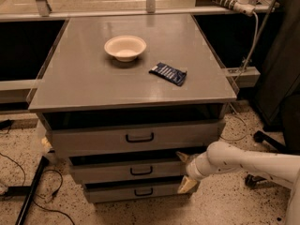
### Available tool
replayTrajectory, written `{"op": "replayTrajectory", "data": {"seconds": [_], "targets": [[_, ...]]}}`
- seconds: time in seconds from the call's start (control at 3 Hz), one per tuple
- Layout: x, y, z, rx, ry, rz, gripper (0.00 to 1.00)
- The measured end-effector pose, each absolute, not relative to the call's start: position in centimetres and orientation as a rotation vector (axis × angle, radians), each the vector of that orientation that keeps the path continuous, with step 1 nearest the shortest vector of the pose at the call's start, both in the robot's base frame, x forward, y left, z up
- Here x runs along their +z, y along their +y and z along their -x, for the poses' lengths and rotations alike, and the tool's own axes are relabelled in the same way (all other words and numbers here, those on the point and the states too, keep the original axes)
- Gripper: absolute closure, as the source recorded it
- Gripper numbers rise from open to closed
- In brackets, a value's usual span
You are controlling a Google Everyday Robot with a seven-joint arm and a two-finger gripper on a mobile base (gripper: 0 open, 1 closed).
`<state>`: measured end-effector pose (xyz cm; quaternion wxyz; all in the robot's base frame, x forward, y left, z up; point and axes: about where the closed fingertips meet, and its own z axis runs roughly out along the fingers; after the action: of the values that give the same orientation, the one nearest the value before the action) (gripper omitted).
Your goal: Open middle drawer
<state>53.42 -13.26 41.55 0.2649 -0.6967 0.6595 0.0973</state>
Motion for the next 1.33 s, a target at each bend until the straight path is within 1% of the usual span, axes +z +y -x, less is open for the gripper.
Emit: {"op": "replayTrajectory", "data": {"seconds": [0.33,0.67,1.0,1.33], "targets": [[41.6,-13.2,-53.4,0.264,1.780,1.883,0.43],[42.7,-13.2,-52.8,0.313,1.737,1.893,0.65],[43.2,-13.1,-52.8,0.316,1.735,1.894,0.89],[44.1,-12.7,-51.5,0.344,1.714,1.900,1.00]]}}
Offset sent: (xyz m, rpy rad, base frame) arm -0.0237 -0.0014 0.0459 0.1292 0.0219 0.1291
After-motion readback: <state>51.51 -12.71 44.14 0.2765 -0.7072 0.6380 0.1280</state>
